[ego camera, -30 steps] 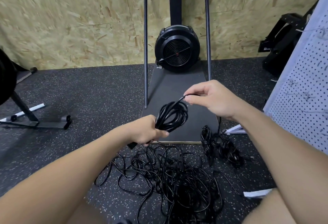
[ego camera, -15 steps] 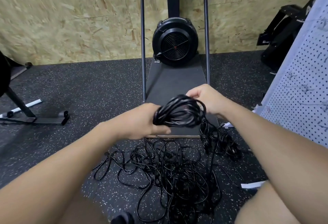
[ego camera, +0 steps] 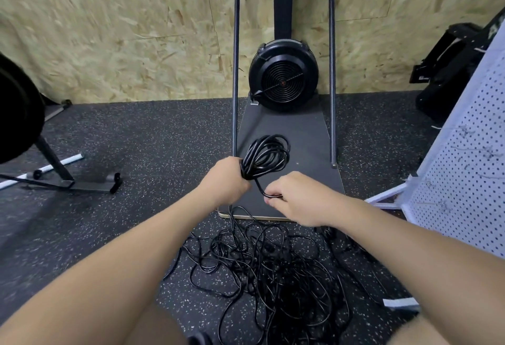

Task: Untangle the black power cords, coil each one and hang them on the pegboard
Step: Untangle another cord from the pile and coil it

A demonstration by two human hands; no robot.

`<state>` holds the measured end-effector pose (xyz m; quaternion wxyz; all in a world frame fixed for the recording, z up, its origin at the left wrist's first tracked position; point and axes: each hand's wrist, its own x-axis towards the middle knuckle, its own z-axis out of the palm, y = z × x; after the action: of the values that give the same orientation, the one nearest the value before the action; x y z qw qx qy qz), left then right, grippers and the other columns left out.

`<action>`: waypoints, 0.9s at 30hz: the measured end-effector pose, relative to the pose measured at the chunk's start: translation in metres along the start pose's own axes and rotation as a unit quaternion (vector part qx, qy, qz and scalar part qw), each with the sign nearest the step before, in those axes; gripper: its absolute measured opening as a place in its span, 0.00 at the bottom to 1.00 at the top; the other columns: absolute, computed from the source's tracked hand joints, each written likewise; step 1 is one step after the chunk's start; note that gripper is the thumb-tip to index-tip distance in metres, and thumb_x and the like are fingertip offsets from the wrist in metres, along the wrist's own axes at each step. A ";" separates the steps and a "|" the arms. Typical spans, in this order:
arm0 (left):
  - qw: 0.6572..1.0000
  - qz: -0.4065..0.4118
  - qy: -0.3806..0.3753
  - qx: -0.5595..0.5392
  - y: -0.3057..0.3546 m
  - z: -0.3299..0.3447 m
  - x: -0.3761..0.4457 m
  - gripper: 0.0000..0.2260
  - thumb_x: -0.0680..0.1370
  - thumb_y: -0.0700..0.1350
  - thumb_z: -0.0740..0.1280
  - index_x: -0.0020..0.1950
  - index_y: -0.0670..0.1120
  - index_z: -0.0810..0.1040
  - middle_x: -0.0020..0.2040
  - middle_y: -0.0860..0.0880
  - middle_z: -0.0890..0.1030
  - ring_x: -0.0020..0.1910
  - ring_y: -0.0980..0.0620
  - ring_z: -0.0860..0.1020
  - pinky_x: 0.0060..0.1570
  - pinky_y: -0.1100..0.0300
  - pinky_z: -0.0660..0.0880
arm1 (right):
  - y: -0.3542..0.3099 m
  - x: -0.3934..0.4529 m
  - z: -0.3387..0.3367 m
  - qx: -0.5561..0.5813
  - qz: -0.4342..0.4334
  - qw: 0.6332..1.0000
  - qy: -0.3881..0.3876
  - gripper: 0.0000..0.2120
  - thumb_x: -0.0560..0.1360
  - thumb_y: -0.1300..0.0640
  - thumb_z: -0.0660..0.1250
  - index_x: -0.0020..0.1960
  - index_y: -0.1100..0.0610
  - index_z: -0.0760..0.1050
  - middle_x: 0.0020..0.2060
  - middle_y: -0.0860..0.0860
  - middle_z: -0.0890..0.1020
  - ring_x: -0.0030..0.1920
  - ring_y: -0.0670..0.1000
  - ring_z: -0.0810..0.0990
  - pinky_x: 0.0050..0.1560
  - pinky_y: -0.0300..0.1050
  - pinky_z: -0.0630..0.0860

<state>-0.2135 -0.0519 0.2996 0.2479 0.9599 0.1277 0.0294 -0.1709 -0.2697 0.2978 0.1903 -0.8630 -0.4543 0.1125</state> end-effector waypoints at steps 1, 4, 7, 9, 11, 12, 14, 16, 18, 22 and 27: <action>0.999 -0.007 0.000 0.037 0.001 0.004 0.000 0.02 0.73 0.42 0.69 0.42 0.46 0.76 0.39 0.46 0.83 0.36 0.43 0.79 0.34 0.57 0.72 | -0.005 -0.002 -0.002 -0.025 -0.018 1.000 0.003 0.21 0.87 0.51 0.65 0.37 0.59 0.70 0.31 0.54 0.76 0.31 0.53 0.68 0.35 0.52 0.68; 0.988 -0.010 -0.008 0.153 0.008 0.019 -0.004 0.06 0.74 0.42 0.68 0.50 0.46 0.79 0.48 0.42 0.85 0.47 0.36 0.84 0.44 0.52 0.80 | -0.011 -0.006 -0.011 -0.059 -0.051 0.997 0.008 0.21 0.86 0.53 0.66 0.36 0.59 0.69 0.29 0.52 0.73 0.31 0.53 0.68 0.37 0.54 0.69; 0.967 0.027 -0.023 0.251 0.016 0.029 -0.009 0.07 0.77 0.42 0.68 0.54 0.45 0.80 0.52 0.41 0.85 0.50 0.35 0.85 0.44 0.51 0.77 | -0.008 -0.007 -0.013 -0.085 -0.059 0.995 0.014 0.17 0.84 0.51 0.67 0.38 0.55 0.74 0.33 0.50 0.77 0.36 0.54 0.73 0.43 0.56 0.77; 0.950 0.066 -0.034 0.302 0.022 0.031 -0.014 0.06 0.79 0.43 0.68 0.56 0.46 0.81 0.51 0.43 0.85 0.50 0.36 0.85 0.43 0.51 0.74 | -0.008 -0.008 -0.016 -0.099 -0.055 0.993 0.025 0.12 0.84 0.47 0.67 0.45 0.50 0.81 0.42 0.46 0.83 0.44 0.54 0.78 0.48 0.54 0.78; 0.935 0.106 -0.048 0.334 0.027 0.031 -0.020 0.05 0.81 0.45 0.67 0.55 0.48 0.81 0.51 0.44 0.85 0.49 0.37 0.85 0.44 0.52 0.74 | -0.006 -0.009 -0.021 -0.113 -0.072 0.990 0.049 0.10 0.85 0.44 0.67 0.53 0.44 0.86 0.50 0.42 0.87 0.51 0.52 0.81 0.50 0.51 0.75; 0.929 0.129 -0.053 0.344 0.029 0.030 -0.023 0.04 0.81 0.46 0.67 0.53 0.49 0.81 0.51 0.44 0.85 0.49 0.37 0.85 0.44 0.52 0.74 | -0.004 -0.009 -0.024 -0.117 -0.087 0.987 0.068 0.09 0.85 0.43 0.67 0.54 0.43 0.86 0.51 0.41 0.87 0.53 0.50 0.81 0.49 0.49 0.71; 0.915 0.174 -0.062 0.357 0.031 0.028 -0.029 0.03 0.81 0.47 0.66 0.49 0.50 0.78 0.49 0.44 0.85 0.47 0.37 0.85 0.43 0.51 0.74 | 0.006 -0.007 -0.027 -0.091 -0.100 0.984 0.116 0.08 0.82 0.40 0.72 0.52 0.42 0.85 0.49 0.39 0.86 0.51 0.45 0.81 0.47 0.47 0.69; 0.909 0.219 -0.082 0.345 0.030 0.025 -0.034 0.09 0.79 0.49 0.68 0.42 0.50 0.73 0.45 0.42 0.85 0.43 0.35 0.83 0.40 0.52 0.73 | 0.017 -0.007 -0.029 -0.025 -0.072 0.989 0.127 0.12 0.74 0.38 0.79 0.44 0.45 0.83 0.41 0.40 0.84 0.44 0.44 0.81 0.43 0.48 0.74; 0.910 0.259 -0.116 0.303 0.027 0.023 -0.042 0.16 0.77 0.51 0.70 0.36 0.47 0.68 0.38 0.41 0.80 0.37 0.35 0.76 0.38 0.53 0.70 | 0.022 -0.009 -0.032 0.083 -0.048 0.992 0.087 0.15 0.70 0.42 0.84 0.40 0.49 0.82 0.36 0.43 0.84 0.38 0.44 0.80 0.42 0.49 0.77; 0.913 0.322 -0.142 0.207 0.024 0.022 -0.052 0.13 0.74 0.53 0.68 0.39 0.45 0.74 0.31 0.46 0.77 0.32 0.40 0.74 0.33 0.52 0.73 | 0.033 -0.012 -0.046 0.251 -0.037 0.964 0.078 0.06 0.73 0.58 0.84 0.44 0.56 0.88 0.40 0.51 0.89 0.44 0.56 0.88 0.52 0.52 0.83; 0.941 0.317 -0.078 0.085 0.039 0.010 -0.059 0.14 0.75 0.47 0.72 0.36 0.49 0.68 0.28 0.49 0.74 0.30 0.47 0.72 0.30 0.58 0.68 | 0.046 -0.009 -0.045 0.293 0.000 0.949 0.120 0.05 0.74 0.59 0.84 0.44 0.57 0.89 0.40 0.54 0.90 0.40 0.53 0.87 0.47 0.50 0.83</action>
<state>-0.2605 -0.1048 0.3100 0.1523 0.9675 -0.2009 0.0203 -0.1249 -0.3113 0.3187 0.4879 -0.7763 -0.3752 0.1363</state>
